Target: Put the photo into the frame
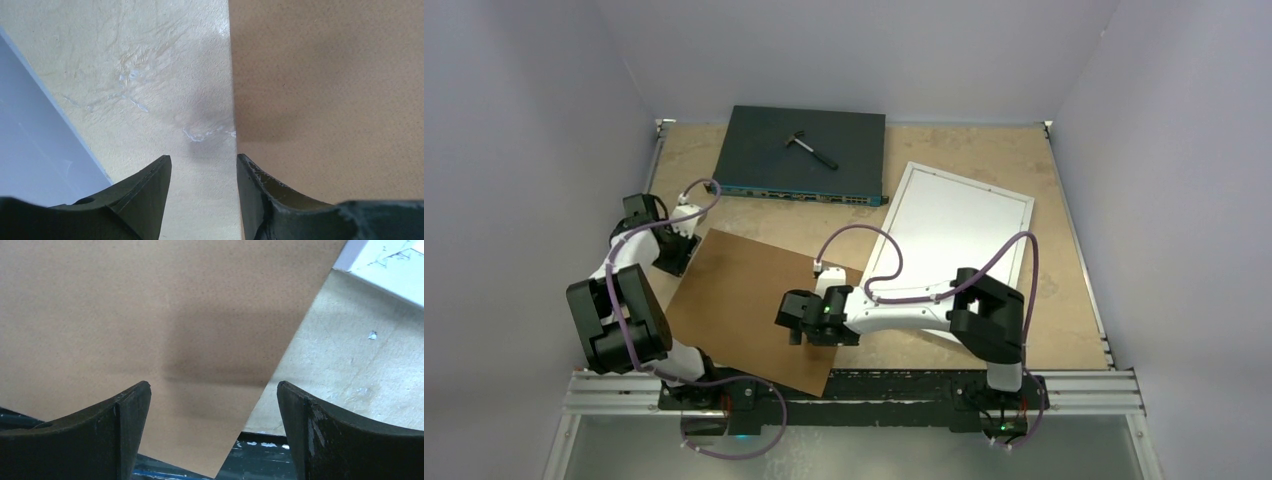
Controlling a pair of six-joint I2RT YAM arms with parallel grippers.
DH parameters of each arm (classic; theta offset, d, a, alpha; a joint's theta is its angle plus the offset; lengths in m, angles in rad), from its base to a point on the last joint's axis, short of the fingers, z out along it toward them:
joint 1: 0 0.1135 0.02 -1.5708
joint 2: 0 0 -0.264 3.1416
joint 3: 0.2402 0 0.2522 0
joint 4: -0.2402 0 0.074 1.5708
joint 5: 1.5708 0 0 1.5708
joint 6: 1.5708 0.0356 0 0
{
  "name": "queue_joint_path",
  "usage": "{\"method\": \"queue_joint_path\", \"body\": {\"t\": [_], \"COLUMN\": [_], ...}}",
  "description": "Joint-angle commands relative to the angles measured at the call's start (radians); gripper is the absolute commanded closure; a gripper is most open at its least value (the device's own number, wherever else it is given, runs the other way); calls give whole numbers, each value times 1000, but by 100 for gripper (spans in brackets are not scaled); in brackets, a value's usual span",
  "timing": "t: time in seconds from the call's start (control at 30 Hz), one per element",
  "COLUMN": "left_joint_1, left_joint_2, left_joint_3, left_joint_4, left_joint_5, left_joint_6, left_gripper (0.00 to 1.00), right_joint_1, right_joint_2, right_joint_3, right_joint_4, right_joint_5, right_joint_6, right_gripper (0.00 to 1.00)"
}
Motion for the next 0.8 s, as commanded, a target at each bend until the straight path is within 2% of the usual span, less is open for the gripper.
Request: {"method": "queue_joint_path", "body": {"t": [0.0,0.2,0.37,0.63,0.77], "left_joint_1": [3,7,7,7,6], "left_joint_2": [4,22,26,48,62], "left_joint_3": [-4,-113,-162,-214,-238], "left_joint_4": [-12,109,163,195,205], "left_joint_5": [-16,-74,-95,-92,-88], "left_joint_6": [-7,3,-1,6,0], "left_gripper": [52,56,58,81,87], "right_joint_1": [-1,4,-2,-13,-16], "right_joint_2": [-6,-6,3,17,40], "right_joint_3": [-5,-46,-70,-77,-69], "right_joint_4": [-45,-70,-42,38,81], "right_joint_5": [33,16,-11,31,47], "right_joint_6": [71,153,152,196,246], "right_gripper": [1,1,1,2,4]}}
